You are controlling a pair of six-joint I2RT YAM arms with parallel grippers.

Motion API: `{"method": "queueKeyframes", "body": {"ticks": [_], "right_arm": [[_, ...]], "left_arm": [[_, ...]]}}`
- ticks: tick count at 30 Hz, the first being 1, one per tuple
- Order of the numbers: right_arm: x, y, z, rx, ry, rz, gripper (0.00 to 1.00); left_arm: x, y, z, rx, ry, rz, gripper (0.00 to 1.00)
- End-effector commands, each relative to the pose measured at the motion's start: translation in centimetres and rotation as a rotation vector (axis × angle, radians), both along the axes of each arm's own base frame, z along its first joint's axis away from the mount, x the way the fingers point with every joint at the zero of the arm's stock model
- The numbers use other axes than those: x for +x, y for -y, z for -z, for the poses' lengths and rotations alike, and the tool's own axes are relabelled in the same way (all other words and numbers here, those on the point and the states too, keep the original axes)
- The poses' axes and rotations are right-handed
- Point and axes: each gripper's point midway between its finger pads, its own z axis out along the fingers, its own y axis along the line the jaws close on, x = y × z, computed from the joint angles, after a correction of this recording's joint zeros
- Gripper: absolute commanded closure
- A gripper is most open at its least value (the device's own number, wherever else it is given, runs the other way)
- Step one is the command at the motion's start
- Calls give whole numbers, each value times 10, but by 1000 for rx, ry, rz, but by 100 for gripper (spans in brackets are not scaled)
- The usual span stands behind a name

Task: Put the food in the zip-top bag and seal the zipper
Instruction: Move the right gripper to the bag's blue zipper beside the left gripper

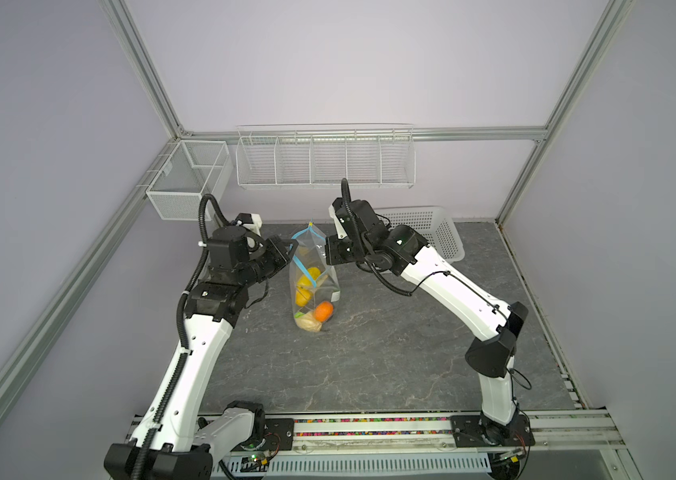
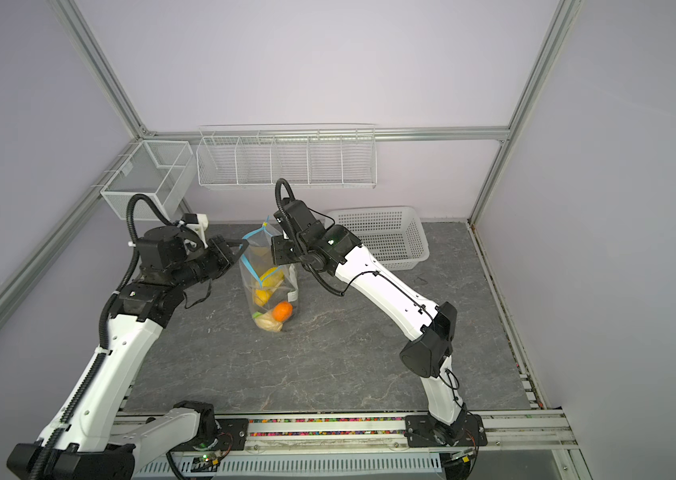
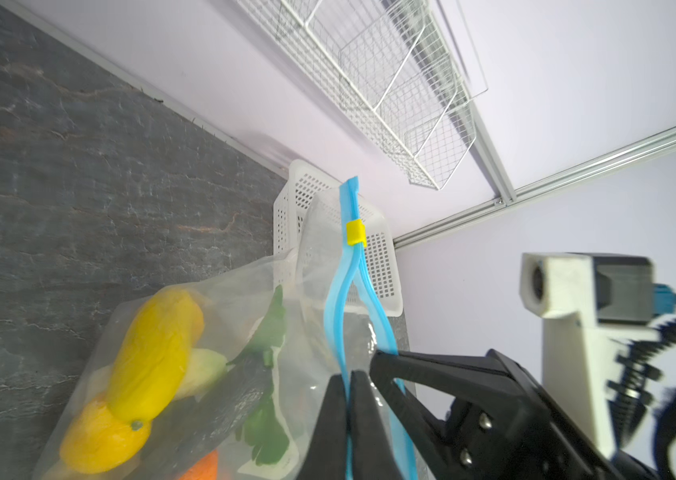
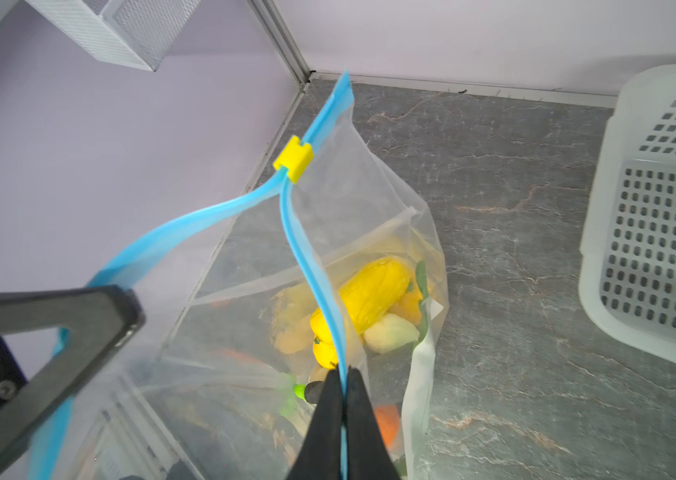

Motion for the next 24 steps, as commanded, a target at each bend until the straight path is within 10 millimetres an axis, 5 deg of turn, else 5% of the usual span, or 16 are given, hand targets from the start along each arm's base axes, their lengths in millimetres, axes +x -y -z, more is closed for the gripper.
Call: {"method": "queueKeyframes", "body": {"ticks": [1,6,10,15,24], "right_arm": [[-9,-23,-7,88,-36,-49,93],[-17,-33,-6,125,-71,-73,93],[-8,-33,28,136,-120,-49,93],[1,-21,68,133,-211,-26,93],[14,1,55,164,-169,-7,93]], "left_arm": [[-5,-9,-17,8,40,-23,100],[-14,-13,-22,38,46,-27,100],[-10,-22,-11,84,31,-71,100],[6,1,25,11,-46,11,100],[14,29,35,27,-56,85,100]]}}
